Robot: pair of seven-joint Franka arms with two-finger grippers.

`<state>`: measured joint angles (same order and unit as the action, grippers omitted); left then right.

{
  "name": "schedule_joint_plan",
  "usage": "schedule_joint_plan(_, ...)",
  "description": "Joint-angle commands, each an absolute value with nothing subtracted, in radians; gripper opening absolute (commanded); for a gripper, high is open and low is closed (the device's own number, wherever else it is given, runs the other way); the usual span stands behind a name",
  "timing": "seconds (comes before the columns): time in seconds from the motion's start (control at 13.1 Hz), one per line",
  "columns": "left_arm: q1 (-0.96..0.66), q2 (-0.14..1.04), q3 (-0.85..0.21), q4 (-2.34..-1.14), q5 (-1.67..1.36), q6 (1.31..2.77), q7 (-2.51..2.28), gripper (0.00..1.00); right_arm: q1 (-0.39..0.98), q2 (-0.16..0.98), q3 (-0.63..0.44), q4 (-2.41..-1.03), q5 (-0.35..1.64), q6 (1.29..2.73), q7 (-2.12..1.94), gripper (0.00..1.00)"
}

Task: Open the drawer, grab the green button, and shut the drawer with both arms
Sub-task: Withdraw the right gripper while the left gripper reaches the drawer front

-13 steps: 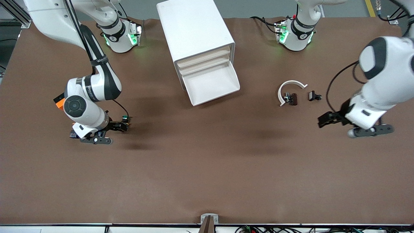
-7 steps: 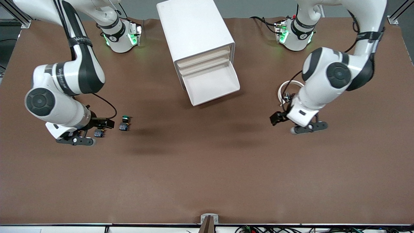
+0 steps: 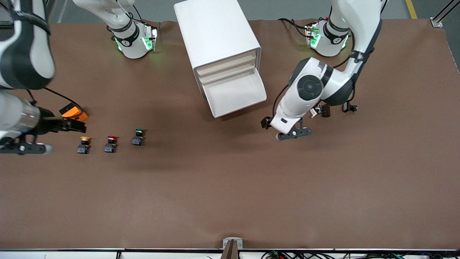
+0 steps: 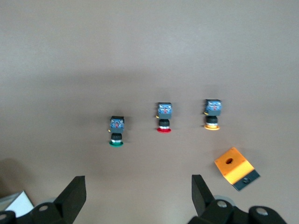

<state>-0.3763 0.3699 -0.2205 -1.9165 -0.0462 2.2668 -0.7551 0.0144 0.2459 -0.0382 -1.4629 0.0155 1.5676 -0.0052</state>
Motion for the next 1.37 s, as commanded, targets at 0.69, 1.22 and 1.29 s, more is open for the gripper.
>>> schedule_joint_plan(0.69, -0.593, 0.475, -0.213, -1.904, -0.031, 2.318, -0.985, 1.0, -0.087, 0.133, -0.025, -1.425, -0.063, 1.415, -0.075, 1.0)
schedule_joint_plan(1.22, -0.672, 0.512, -0.213, -1.881, -0.031, 2.321, -1.069, 1.0, -0.09, 0.133, -0.025, -1.358, -0.054, 1.393, -0.077, 1.0)
schedule_joint_plan(1.29, -0.678, 0.512, -0.215, -1.881, -0.031, 2.321, -1.084, 1.0, -0.092, 0.129, -0.025, -1.362, -0.051, 1.391, -0.075, 1.0)
